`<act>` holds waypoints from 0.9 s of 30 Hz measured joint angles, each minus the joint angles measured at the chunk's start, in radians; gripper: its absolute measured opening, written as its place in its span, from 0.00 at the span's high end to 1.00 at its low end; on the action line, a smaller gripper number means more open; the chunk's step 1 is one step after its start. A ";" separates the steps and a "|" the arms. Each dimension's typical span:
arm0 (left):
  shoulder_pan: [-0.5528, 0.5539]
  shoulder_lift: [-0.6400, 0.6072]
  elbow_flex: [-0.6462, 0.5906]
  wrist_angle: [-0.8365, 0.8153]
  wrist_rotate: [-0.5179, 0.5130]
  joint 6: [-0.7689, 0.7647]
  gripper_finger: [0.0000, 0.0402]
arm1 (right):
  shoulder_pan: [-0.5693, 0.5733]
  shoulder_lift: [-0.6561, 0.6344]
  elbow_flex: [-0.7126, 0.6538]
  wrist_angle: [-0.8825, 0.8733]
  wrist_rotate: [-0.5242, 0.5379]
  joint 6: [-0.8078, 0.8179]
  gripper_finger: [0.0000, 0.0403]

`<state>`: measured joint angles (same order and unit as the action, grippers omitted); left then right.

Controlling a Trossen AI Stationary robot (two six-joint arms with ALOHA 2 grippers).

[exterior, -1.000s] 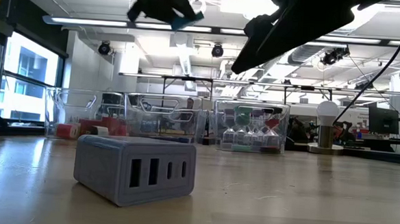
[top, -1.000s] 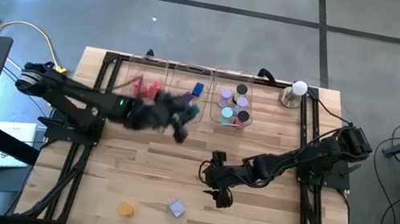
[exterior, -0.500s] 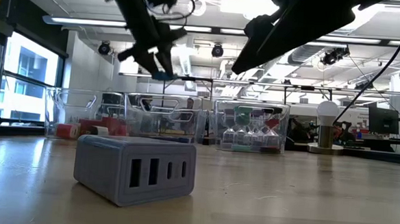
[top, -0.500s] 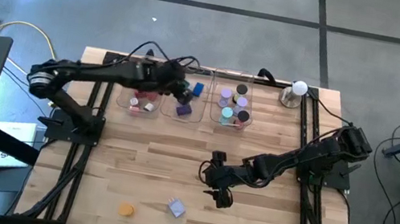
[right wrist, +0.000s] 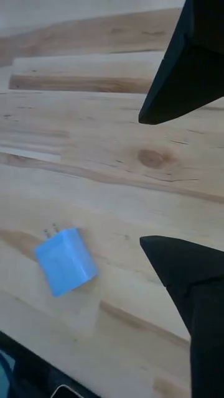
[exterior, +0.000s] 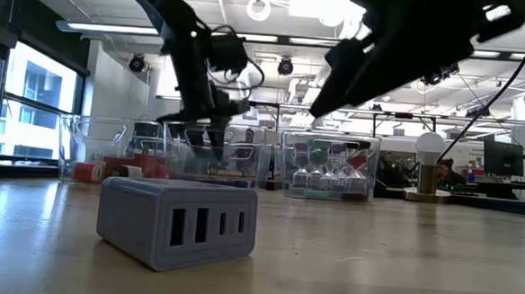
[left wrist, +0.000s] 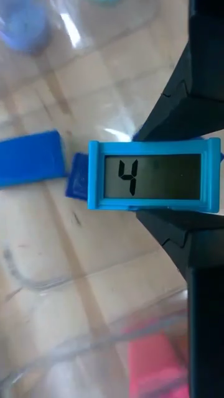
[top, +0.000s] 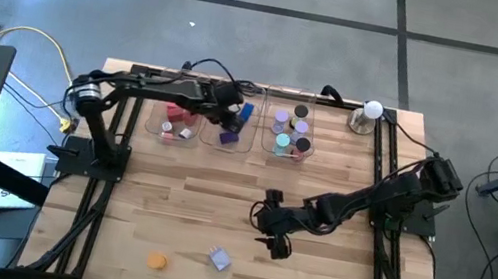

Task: Pick & Place Office items
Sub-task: Put the light blue digital clock into the middle transparent bin, then put the yellow hourglass into the right transparent bin

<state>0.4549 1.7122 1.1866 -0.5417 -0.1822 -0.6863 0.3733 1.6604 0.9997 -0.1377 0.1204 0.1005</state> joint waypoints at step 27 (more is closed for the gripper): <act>0.015 -0.064 0.094 0.042 0.365 0.085 0.53 | 0.000 0.000 -0.035 0.036 0.000 -0.026 0.26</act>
<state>0.4694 1.6479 1.2803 -0.4995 0.1832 -0.6016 0.3733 1.6604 0.9649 -0.1012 0.1204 0.0742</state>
